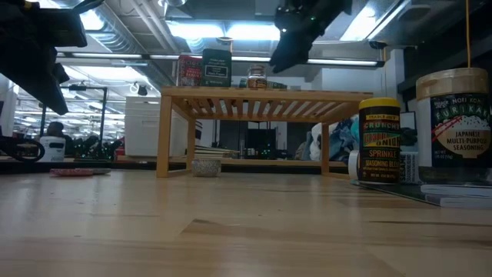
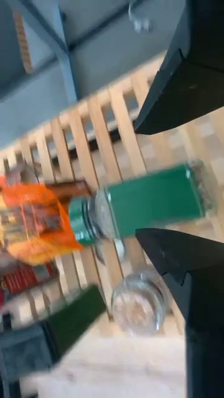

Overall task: Shelf spices
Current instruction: Put the green seasoning bottle on the shelf

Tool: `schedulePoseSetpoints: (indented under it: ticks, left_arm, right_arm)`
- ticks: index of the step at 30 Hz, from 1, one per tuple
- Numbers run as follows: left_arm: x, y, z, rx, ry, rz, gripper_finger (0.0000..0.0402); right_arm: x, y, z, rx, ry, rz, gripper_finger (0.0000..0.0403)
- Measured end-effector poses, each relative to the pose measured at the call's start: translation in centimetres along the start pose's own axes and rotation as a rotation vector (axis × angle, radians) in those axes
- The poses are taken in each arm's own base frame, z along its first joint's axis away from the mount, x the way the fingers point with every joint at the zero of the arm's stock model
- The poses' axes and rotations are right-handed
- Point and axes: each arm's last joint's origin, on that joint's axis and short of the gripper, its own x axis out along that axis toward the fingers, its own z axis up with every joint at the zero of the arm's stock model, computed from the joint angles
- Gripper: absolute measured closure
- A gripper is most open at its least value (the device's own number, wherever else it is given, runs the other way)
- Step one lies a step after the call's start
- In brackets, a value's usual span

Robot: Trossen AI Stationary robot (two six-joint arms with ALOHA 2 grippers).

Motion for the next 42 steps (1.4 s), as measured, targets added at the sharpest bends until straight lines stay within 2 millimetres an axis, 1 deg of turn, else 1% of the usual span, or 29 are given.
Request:
schedulePoseSetpoints:
  ticks: [3, 8, 11, 20, 35, 38, 42]
  left_arm:
    - [0.0, 0.0, 0.0, 0.000, 0.000, 0.000, 0.0400]
    - [0.0, 0.0, 0.0, 0.000, 0.000, 0.000, 0.0400]
    - [0.0, 0.0, 0.0, 0.000, 0.000, 0.000, 0.0400]
    - [0.0, 0.0, 0.0, 0.000, 0.000, 0.000, 0.0400]
    - [0.0, 0.0, 0.0, 0.000, -0.001, 0.000, 0.0400]
    - [0.0, 0.0, 0.0, 0.000, -0.001, 0.000, 0.0400]
    - [0.0, 0.0, 0.0, 0.000, -0.001, 0.001, 0.0400]
  right_arm:
    - [0.2, 0.1, 0.2, 0.010, 0.039, 0.073, 0.0137]
    - [0.6, 0.1, -0.3, -0.002, 0.123, 0.075, 0.0137]
    - [0.8, 0.0, -0.3, -0.007, 0.128, 0.075, 0.0137]
    - [2.6, -0.3, -0.8, -0.051, 0.175, 0.054, 0.0137]
    - [4.6, -0.5, -1.3, -0.042, 0.204, 0.093, 0.0138]
    - [5.1, -0.5, -1.5, -0.039, 0.215, 0.097, 0.0149]
    - [5.1, -0.5, -1.4, -0.040, 0.208, 0.103, 0.0187]
